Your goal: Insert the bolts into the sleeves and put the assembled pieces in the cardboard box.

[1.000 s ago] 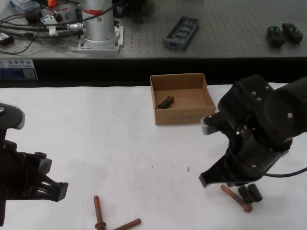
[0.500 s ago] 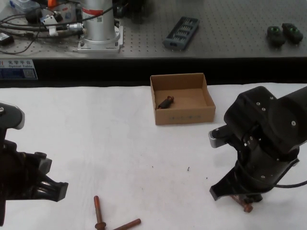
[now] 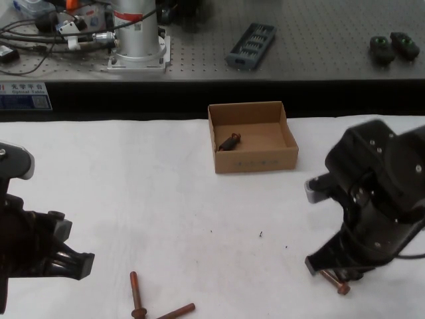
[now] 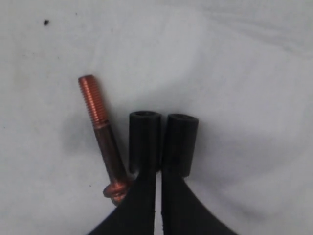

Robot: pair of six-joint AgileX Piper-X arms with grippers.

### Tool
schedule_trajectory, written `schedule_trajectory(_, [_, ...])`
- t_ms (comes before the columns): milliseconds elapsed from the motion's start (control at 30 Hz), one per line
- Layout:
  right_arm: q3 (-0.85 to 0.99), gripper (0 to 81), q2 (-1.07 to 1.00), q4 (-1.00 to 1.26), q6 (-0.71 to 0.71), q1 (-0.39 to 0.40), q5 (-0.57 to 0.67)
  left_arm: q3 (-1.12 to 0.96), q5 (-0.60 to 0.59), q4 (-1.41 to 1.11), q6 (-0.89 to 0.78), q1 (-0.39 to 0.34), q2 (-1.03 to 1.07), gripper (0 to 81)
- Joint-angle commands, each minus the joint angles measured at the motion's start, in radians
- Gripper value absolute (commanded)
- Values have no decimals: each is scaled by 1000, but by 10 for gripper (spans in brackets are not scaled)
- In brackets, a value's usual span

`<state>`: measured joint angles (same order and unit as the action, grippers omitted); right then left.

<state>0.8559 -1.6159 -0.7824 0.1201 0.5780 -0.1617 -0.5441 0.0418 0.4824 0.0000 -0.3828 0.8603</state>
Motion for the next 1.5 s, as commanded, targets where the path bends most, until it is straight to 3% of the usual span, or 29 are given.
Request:
schedule_trajectory(0, [-27, 43, 8, 8, -1, -6, 39, -2, -3, -14, 7, 3, -10, 114])
schedule_trajectory(567, [-63, 43, 8, 151, -9, -6, 140, -2, -3, -14, 7, 3, -10, 114])
schedule_trajectory(833, [-63, 43, 8, 222, -73, 38, 301, -2, -3, -14, 7, 3, -10, 114])
schedule_trajectory(1100, [-62, 43, 8, 226, -72, 56, 227, -2, -3, -14, 7, 3, -10, 114])
schedule_trajectory(1467, [-13, 43, 10, 174, -107, 62, 302, -2, -3, -14, 7, 3, -10, 114])
